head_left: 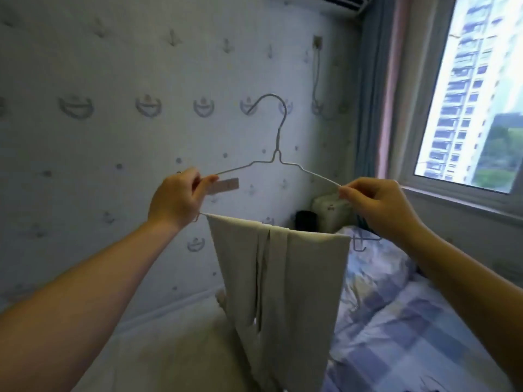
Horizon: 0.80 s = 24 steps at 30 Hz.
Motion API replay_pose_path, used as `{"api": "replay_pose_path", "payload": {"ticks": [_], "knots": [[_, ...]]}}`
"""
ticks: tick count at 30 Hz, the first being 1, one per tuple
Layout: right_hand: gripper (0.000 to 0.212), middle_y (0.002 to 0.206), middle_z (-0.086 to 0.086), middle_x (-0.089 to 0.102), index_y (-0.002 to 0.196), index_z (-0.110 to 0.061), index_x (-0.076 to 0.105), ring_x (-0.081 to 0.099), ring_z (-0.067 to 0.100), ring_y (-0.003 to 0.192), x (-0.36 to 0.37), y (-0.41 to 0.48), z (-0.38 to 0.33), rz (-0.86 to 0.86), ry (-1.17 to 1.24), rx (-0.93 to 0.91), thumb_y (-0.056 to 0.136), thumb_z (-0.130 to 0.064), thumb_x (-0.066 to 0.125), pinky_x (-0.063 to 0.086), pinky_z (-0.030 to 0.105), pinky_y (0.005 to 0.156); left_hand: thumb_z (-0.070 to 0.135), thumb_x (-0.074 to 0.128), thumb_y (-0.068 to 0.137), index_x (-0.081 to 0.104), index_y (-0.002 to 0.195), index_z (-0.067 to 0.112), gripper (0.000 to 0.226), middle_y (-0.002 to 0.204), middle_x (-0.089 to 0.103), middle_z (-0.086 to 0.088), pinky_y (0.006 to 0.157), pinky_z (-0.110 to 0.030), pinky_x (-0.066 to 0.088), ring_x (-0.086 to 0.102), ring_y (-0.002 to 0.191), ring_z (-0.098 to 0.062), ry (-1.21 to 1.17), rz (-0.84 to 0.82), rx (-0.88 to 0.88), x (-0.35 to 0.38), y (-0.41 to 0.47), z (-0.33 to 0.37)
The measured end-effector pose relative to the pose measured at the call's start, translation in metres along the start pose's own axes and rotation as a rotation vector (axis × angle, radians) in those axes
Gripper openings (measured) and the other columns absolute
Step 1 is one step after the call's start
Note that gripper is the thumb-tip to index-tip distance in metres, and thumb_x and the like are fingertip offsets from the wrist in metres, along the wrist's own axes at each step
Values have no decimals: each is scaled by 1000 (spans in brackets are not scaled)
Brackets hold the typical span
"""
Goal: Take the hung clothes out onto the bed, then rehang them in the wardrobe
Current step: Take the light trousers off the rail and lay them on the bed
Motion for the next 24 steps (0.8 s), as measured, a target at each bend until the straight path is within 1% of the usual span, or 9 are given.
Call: {"api": "replay_pose_path", "payload": {"ticks": [2, 5, 9, 12, 15, 19, 21, 23, 24], "knots": [[19, 60, -6, 64, 74, -26, 68, 55, 3, 53, -24, -25, 35, 20, -97, 87, 92, -22, 64, 45, 12, 56, 50, 50, 95, 43, 67, 16, 45, 55, 43, 3, 46, -29, 29, 41, 50, -20, -109, -96, 34, 61, -7, 21], [21, 52, -10, 59, 72, -23, 67, 52, 2, 48, -54, -67, 84, 55, -221, 246, 92, -24, 64, 41, 10, 53, 57, 45, 92, 45, 65, 15, 50, 57, 46, -3, 51, -37, 36, 46, 53, -26, -219, -238, 90, 145, -21, 50], [19, 59, -6, 61, 79, -16, 70, 55, 0, 52, -83, -124, 119, 98, -322, 424, 93, -24, 62, 42, 8, 53, 62, 45, 94, 46, 63, 14, 56, 54, 44, -2, 52, -36, 34, 46, 53, -28, -369, -402, 198, 236, -41, 91], [19, 61, -2, 63, 81, -15, 71, 55, 3, 52, -95, -168, 143, 150, -386, 577, 94, -26, 62, 44, 11, 55, 62, 46, 90, 47, 62, 10, 59, 52, 47, -5, 51, -37, 34, 47, 51, -26, -482, -540, 274, 295, -58, 121], [19, 63, 1, 64, 82, -12, 71, 58, 9, 56, -99, -208, 158, 208, -423, 706, 94, -24, 62, 49, 19, 57, 66, 45, 90, 44, 59, 11, 62, 49, 43, -2, 50, -36, 34, 43, 48, -21, -586, -633, 365, 338, -74, 148], [18, 59, 0, 62, 79, -12, 70, 55, 4, 51, -94, -244, 163, 289, -438, 832, 94, -17, 62, 46, 15, 54, 52, 55, 93, 35, 57, 23, 51, 48, 39, 4, 50, -36, 32, 41, 47, -12, -672, -725, 450, 378, -94, 176], [19, 57, 2, 62, 77, -15, 70, 54, 7, 50, -90, -262, 167, 315, -447, 895, 94, -18, 62, 46, 18, 53, 54, 52, 92, 40, 57, 20, 49, 49, 42, 3, 50, -35, 33, 44, 48, -16, -692, -789, 464, 400, -106, 184], [21, 58, 2, 64, 76, -18, 70, 56, 12, 52, -87, -282, 174, 331, -454, 958, 94, -22, 62, 48, 27, 55, 58, 50, 90, 44, 60, 14, 54, 50, 44, -1, 50, -35, 35, 47, 49, -20, -691, -849, 476, 422, -121, 191], [22, 60, 1, 65, 75, -19, 70, 56, 12, 52, -87, -292, 178, 340, -456, 985, 94, -23, 62, 48, 28, 56, 59, 49, 90, 45, 61, 12, 55, 51, 46, -2, 50, -36, 37, 47, 50, -21, -694, -879, 477, 431, -128, 195]]}}
Point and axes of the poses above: each hand's wrist, its own y-axis towards the middle knuckle, its own x-axis out of the palm, z = x × y, the point moved 8 cm from there along y, towards the middle knuckle
